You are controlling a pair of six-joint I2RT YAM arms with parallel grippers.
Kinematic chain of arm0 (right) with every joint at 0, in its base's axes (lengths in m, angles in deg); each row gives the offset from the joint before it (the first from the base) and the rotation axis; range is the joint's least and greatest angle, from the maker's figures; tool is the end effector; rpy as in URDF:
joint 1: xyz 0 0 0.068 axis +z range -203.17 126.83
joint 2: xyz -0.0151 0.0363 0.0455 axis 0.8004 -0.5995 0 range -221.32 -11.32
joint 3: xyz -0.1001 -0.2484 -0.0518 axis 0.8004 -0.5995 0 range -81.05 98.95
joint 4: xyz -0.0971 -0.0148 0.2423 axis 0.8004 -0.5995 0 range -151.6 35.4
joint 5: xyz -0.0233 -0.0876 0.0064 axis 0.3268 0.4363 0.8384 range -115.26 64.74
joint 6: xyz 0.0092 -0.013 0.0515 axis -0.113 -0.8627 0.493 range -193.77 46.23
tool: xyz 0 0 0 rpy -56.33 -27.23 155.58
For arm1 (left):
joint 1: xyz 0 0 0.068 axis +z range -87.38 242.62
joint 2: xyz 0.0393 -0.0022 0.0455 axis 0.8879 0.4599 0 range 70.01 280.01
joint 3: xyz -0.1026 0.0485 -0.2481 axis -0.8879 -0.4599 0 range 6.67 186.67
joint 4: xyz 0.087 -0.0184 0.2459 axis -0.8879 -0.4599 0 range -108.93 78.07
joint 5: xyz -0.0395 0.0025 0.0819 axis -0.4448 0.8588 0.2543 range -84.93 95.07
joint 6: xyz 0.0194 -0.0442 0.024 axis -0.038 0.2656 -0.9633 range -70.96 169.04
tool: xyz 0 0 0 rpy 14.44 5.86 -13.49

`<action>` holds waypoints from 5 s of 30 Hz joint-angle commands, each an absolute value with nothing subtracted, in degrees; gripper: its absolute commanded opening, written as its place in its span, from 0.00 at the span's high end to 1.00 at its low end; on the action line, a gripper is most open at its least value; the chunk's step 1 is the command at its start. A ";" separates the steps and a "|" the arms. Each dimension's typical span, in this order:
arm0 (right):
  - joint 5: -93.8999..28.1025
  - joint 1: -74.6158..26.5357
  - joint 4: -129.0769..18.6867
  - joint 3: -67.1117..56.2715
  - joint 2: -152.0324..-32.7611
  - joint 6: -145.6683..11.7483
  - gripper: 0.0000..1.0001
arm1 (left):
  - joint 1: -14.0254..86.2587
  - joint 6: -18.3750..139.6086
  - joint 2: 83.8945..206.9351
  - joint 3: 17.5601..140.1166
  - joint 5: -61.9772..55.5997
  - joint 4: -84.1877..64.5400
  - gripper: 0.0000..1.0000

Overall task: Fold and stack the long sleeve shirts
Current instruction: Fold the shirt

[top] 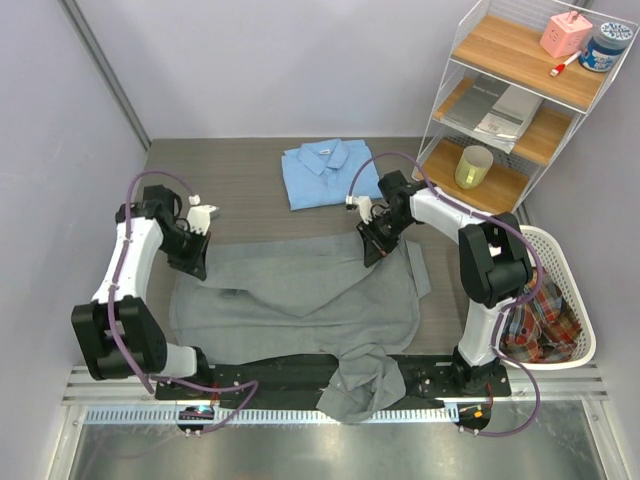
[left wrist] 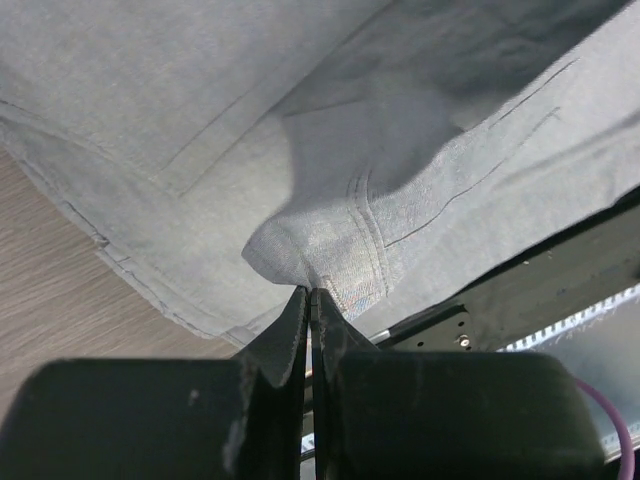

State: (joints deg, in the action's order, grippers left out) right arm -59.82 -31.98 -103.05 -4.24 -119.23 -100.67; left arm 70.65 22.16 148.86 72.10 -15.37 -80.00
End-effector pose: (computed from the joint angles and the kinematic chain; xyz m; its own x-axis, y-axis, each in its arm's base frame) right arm 0.3289 0.1492 0.1879 -0.6397 -0.6476 -0.4140 -0.7658 0.4908 0.4155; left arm 0.2366 0.0208 0.2678 -0.9095 0.2995 -0.2882 0.3716 0.8965 -0.2412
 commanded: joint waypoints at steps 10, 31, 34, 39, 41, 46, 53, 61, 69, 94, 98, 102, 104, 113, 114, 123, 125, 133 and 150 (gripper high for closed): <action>-57.78 -32.07 -99.34 4.02 -124.87 -96.54 0.96 | 71.58 34.71 165.89 77.68 -10.75 -65.64 0.88; -56.02 -31.63 -99.86 3.85 -125.84 -96.89 0.95 | 73.17 24.60 169.76 72.24 -34.22 -69.15 0.45; -55.93 -31.63 -100.04 3.85 -125.93 -96.89 0.95 | 72.90 24.52 171.17 72.32 -32.37 -68.71 0.45; -56.28 -31.55 -100.04 3.50 -126.01 -96.89 0.95 | 72.64 24.60 172.57 72.94 -32.19 -67.92 0.47; -56.19 -31.55 -100.13 3.50 -125.93 -96.89 0.95 | 72.55 24.26 173.10 73.46 -33.33 -68.44 0.58; -56.11 -31.55 -100.30 3.67 -125.75 -96.89 0.95 | 72.64 22.58 174.33 77.23 -34.83 -75.81 0.99; -55.49 -30.85 -101.53 3.50 -123.99 -97.68 0.94 | 75.79 26.18 173.81 83.57 -25.62 -90.32 1.00; -55.05 -29.79 -101.71 2.79 -123.03 -98.30 0.80 | 77.21 29.87 172.05 79.98 -18.66 -86.04 1.00; -53.21 -30.31 -108.03 6.74 -119.51 -100.66 0.51 | 79.05 25.76 170.48 77.86 -19.26 -83.56 0.57; -43.45 -33.92 -106.46 1.29 -126.36 -102.25 0.78 | 68.77 27.50 172.91 70.29 -6.27 -64.23 0.65; -40.29 -34.53 -104.00 5.68 -130.66 -100.23 0.77 | 68.68 28.73 181.87 80.11 -5.30 -63.43 0.66; -38.00 -36.29 -103.64 14.20 -137.59 -99.35 0.74 | 68.77 29.88 190.40 91.64 -5.73 -65.44 0.67; -37.30 -37.17 -103.90 18.78 -139.10 -99.00 0.70 | 68.77 30.14 194.62 98.23 -6.61 -66.68 0.67; -48.52 -37.79 -115.58 19.68 -129.46 -103.47 0.50 | 68.86 20.58 186.31 101.07 -18.27 -75.90 0.53; -49.59 -37.79 -115.94 18.36 -127.87 -103.66 0.50 | 68.77 19.26 182.55 100.11 -19.87 -76.78 0.51; -53.64 -37.70 -119.46 3.52 -118.47 -107.60 0.59 | 68.24 10.38 168.54 85.26 -28.85 -81.00 0.50; -54.70 -37.70 -119.64 0.35 -116.09 -109.19 0.59 | 68.24 4.95 166.70 82.18 -28.15 -83.11 0.50; -53.83 -34.36 -118.32 -12.23 -107.04 -113.85 0.54 | 68.51 -8.61 156.51 68.72 -26.72 -87.85 0.48; -58.72 -37.34 -112.17 -14.96 -118.45 -100.77 0.54 | 14.30 0.97 159.00 78.46 -38.52 -54.12 0.41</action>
